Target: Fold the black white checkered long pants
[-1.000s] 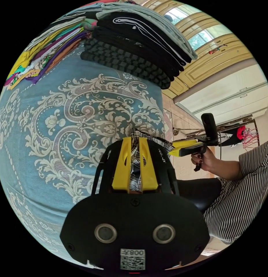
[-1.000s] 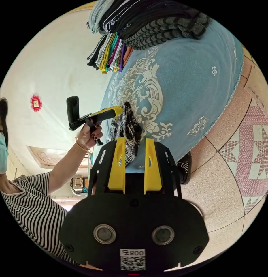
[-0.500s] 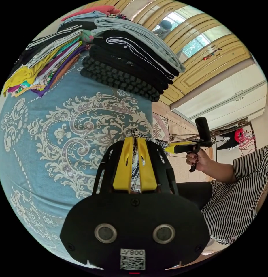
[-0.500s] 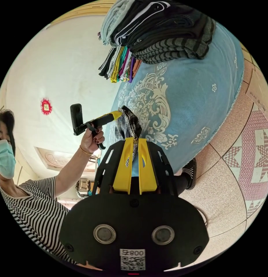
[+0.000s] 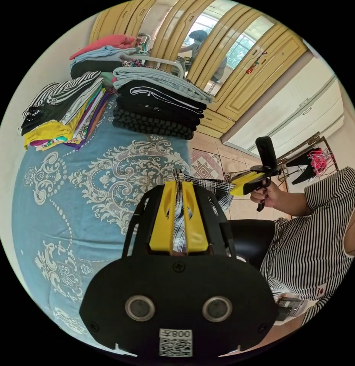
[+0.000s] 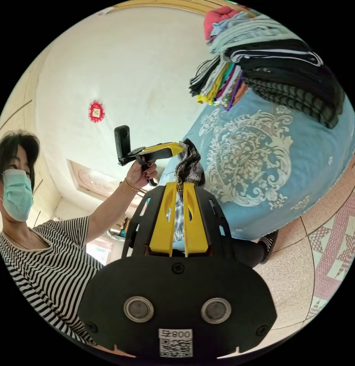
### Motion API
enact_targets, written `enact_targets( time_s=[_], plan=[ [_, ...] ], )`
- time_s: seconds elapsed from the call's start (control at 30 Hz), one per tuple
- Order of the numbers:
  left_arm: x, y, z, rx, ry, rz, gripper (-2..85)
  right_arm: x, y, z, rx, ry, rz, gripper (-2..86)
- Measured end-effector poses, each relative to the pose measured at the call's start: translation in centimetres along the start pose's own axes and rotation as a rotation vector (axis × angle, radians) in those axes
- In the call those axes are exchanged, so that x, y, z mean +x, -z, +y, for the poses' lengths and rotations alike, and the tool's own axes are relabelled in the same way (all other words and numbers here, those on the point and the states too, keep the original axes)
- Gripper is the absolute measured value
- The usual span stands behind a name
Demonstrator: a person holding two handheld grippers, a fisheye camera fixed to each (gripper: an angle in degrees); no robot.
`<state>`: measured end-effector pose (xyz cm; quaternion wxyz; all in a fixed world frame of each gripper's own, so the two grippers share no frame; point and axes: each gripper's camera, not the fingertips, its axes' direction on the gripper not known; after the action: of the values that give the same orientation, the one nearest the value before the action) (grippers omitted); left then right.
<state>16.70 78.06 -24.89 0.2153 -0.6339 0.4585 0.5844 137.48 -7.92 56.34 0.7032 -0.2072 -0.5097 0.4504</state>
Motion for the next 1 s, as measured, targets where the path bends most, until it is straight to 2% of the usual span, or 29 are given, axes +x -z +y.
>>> enact_targets(
  time_s=[0.27,0.47,0.73,1.0],
  plan=[
    [0.5,11.7,15.8,0.149,0.068,0.017,2.9,-4.9,-12.6,3.9,-0.191,0.231,-0.148,2.9],
    [0.1,17.8,29.4,0.159,0.198,-0.029,2.9,-6.3,-26.3,8.0,-0.402,0.33,-0.246,2.9],
    [-1.4,22.1,45.5,0.151,0.409,-0.066,2.7,-3.7,-45.7,14.7,-0.671,0.367,-0.268,2.7],
    [-3.2,22.8,58.7,0.127,0.556,-0.024,2.5,0.4,-60.1,20.9,-0.871,0.429,-0.191,2.7]
  ],
)
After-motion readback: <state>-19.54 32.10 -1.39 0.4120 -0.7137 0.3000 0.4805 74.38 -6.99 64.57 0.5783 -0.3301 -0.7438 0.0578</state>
